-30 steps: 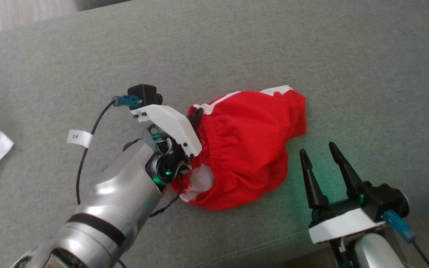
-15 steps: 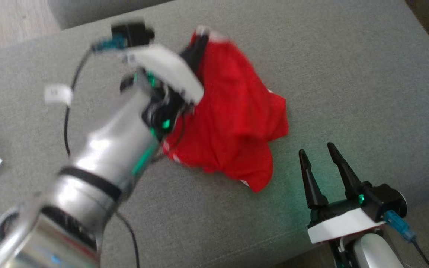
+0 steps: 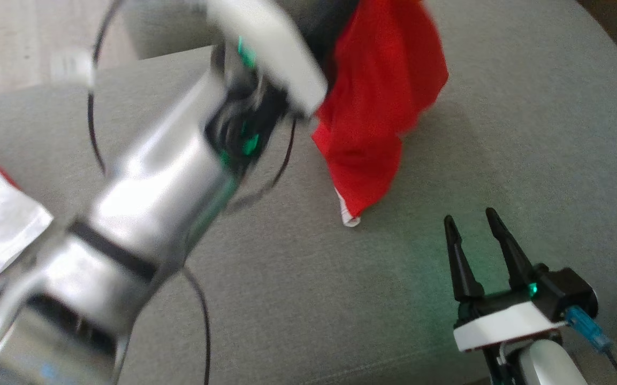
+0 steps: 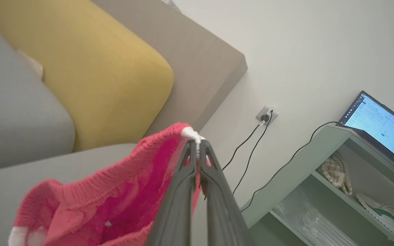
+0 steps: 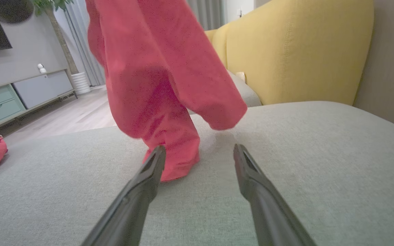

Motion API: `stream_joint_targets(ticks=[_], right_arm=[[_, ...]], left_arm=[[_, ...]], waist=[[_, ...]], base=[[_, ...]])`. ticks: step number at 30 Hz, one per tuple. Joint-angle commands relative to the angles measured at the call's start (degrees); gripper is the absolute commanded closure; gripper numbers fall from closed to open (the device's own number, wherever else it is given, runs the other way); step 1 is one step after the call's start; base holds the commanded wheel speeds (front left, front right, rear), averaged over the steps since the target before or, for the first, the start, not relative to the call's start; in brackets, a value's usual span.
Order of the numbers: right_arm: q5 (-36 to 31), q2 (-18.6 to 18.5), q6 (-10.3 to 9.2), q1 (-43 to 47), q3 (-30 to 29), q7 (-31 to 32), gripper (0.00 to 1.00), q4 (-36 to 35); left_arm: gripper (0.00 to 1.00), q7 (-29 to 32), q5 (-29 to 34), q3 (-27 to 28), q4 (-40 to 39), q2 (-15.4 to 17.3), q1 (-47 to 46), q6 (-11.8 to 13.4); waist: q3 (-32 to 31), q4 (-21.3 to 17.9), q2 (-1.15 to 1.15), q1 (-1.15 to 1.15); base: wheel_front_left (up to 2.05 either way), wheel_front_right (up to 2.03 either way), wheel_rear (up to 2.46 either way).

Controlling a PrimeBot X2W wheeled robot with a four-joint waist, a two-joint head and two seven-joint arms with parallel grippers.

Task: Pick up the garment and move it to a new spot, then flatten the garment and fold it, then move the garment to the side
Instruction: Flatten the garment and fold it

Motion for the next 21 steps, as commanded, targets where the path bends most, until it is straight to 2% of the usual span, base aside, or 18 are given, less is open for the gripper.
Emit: stream_joint_targets(ticks=[1,4,8,13,16,21], right_arm=[[-0.18,-0.25,0.43,-0.06,1.14,-0.37,0.0,-2.01],[-0.44,-0.25,0.43,0.63,0.11,-0.37,0.0,-2.61],[-1.16,-0.25,0.43,1.2,-1.29,-0.37,0.0,-3.28],[-2.64,-0.25,0.43,0.56,-2.41,-0.37,0.0,-3.74],[-3.5,-0.25,0.43,-0.11,-3.32,-0.37,0.0,-3.73],[-2.85,-0.25,0.43,-1.33,-3.63,-0.37,0.0,-0.15]], left_arm=[[1.0,0.01,-0.35,1.49,-1.49,2.49,0.09,-0.17],[1.0,0.44,-1.82,-0.1,-9.08,7.02,10.02,1.68],[1.0,-0.11,-2.46,-3.03,-18.58,15.06,24.33,6.22],[1.0,-5.01,1.83,-5.12,-23.23,24.21,35.18,11.94],[1.0,-8.2,4.3,-5.03,-23.02,27.13,37.66,14.22],[1.0,-12.5,7.78,-3.31,-19.86,27.98,37.97,15.9]], waist=[[-0.65,1.33,0.0,0.0],[-0.99,3.68,0.0,0.0],[-0.71,7.35,0.0,0.0],[0.18,12.01,0.0,0.0],[0.31,14.7,0.0,0.0],[-0.04,18.02,0.0,0.0]], base=[[0.0,0.0,0.0],[0.0,0.0,0.0],[0.0,0.0,0.0],[0.0,0.0,0.0],[0.0,0.0,0.0],[0.0,0.0,0.0]])
